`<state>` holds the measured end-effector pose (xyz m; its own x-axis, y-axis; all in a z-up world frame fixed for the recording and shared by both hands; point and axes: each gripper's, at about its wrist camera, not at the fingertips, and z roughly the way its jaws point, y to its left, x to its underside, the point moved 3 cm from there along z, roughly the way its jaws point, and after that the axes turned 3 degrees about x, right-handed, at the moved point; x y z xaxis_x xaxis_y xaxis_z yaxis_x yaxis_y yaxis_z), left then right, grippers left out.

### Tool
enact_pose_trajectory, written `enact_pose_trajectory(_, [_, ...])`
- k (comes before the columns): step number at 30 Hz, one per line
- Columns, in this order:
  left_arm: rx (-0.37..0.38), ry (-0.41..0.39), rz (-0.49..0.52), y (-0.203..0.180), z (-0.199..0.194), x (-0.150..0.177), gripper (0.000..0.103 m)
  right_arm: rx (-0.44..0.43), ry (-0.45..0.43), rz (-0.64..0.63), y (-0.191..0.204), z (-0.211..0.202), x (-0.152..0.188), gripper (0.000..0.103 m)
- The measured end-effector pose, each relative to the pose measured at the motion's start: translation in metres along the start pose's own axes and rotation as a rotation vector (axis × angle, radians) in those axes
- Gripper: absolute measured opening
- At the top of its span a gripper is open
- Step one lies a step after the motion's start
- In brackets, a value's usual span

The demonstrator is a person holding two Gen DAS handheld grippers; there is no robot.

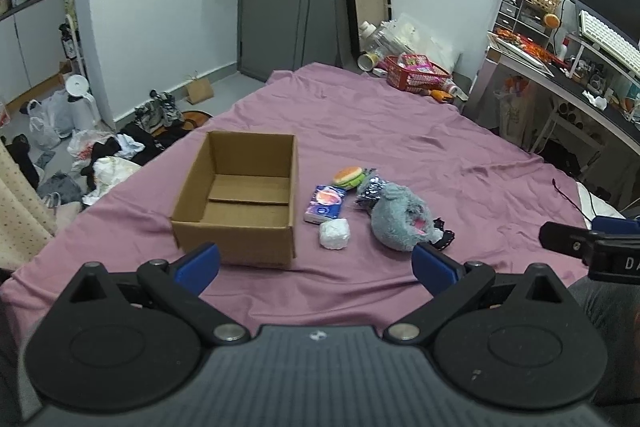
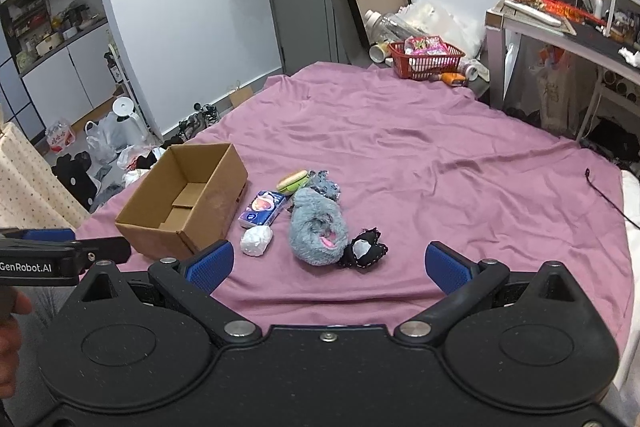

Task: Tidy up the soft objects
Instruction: 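Lower the left gripper onto the grey plush toy and close it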

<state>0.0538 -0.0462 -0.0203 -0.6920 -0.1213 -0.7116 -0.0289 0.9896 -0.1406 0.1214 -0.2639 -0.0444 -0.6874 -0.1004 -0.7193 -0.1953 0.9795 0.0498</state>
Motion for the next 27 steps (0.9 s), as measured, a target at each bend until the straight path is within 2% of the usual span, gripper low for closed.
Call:
enact_pose_trajectory(6, [0.019, 0.047, -0.024, -0.005, 0.028, -0.006, 0.101, -0.005, 0.028, 0.027, -0.011, 0.026, -0.006, 0.103])
enact_pose_trajectory(12, [0.080, 0.076, -0.083, -0.010, 0.055, -0.012, 0.101, -0.038, 0.056, 0.106, -0.024, 0.053, -0.008, 0.103])
enact_pose_trajectory(19, [0.041, 0.065, -0.064, -0.020, 0.080, -0.022, 0.100, -0.046, 0.085, 0.162, -0.034, 0.083, -0.011, 0.103])
enact_pose_trajectory(27, [0.012, 0.120, -0.045, -0.030, 0.122, -0.025, 0.098, -0.079, 0.148, 0.277, -0.045, 0.118, -0.004, 0.102])
